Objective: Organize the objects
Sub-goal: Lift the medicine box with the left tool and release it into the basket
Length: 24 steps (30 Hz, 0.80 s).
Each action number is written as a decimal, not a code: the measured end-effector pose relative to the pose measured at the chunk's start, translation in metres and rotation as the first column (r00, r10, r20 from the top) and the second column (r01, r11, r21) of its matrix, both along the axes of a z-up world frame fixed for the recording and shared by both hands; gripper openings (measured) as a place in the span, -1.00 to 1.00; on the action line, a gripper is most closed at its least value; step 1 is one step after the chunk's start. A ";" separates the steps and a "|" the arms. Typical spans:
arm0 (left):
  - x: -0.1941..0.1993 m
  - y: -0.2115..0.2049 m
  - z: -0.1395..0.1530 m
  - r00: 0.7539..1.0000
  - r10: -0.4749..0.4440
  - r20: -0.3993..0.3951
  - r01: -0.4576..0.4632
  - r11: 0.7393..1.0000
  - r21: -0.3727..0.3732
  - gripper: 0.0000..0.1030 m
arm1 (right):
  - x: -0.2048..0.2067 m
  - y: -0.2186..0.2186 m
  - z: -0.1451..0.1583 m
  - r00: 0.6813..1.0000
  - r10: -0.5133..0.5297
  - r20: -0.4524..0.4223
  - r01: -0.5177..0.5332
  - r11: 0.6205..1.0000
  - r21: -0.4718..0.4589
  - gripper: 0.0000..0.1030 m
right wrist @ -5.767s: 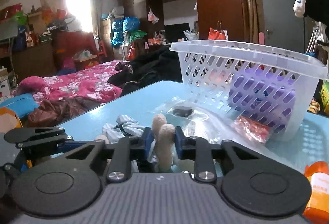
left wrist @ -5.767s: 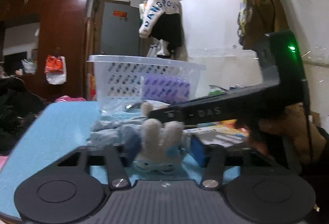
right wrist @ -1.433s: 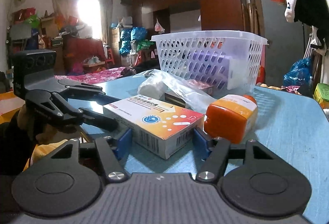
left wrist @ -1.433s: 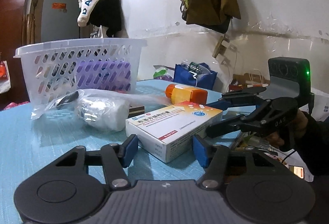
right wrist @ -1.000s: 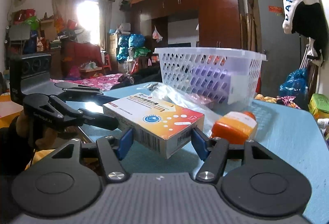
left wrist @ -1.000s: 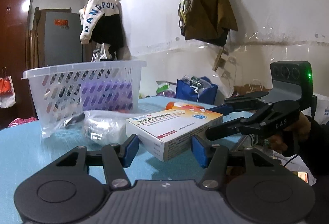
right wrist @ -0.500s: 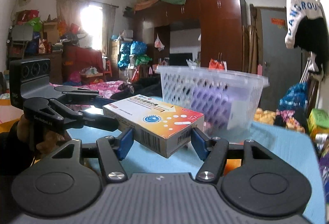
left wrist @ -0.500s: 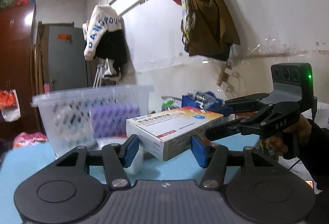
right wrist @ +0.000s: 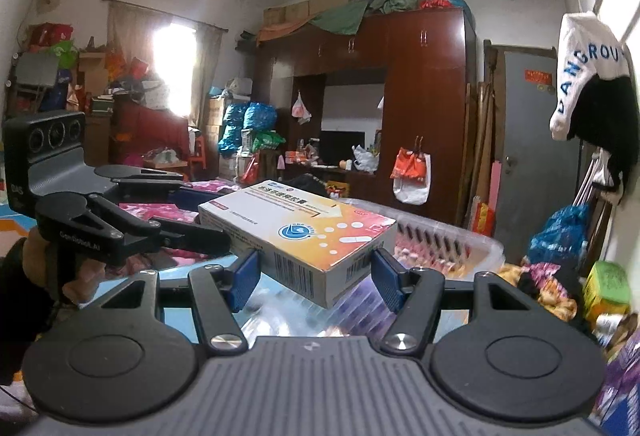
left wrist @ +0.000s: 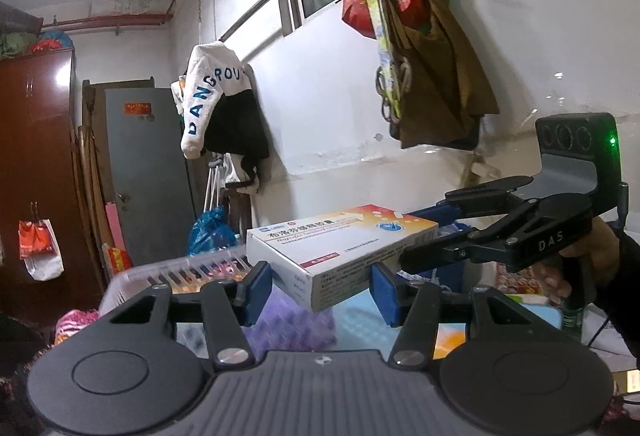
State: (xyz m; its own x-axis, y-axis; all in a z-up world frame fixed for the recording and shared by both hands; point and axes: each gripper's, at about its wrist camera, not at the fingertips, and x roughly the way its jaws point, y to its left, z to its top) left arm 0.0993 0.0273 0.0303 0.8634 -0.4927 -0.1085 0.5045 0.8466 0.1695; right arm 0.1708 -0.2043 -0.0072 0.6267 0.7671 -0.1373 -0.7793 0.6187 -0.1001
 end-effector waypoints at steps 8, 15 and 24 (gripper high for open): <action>0.041 -0.002 0.034 1.000 0.019 0.013 -0.019 1.000 0.004 0.12 | 0.028 0.009 0.025 0.999 -0.027 0.022 0.028 1.000 -0.007 0.25; 0.093 0.007 0.040 0.998 0.050 -0.047 -0.051 0.998 -0.027 0.12 | 0.069 0.024 0.024 0.999 -0.048 -0.009 0.048 0.999 -0.023 0.25; 0.129 0.017 0.024 0.989 0.075 -0.124 -0.081 0.995 -0.049 0.13 | 0.091 0.026 0.006 0.996 -0.039 -0.078 0.037 0.999 -0.030 0.25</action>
State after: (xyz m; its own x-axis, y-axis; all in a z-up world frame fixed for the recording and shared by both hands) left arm 0.2288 0.0440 0.0546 0.8814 -0.4323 -0.1903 0.4505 0.8905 0.0641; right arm 0.2620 -0.1788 -0.0012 0.6416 0.7382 -0.2086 -0.7615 0.6456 -0.0576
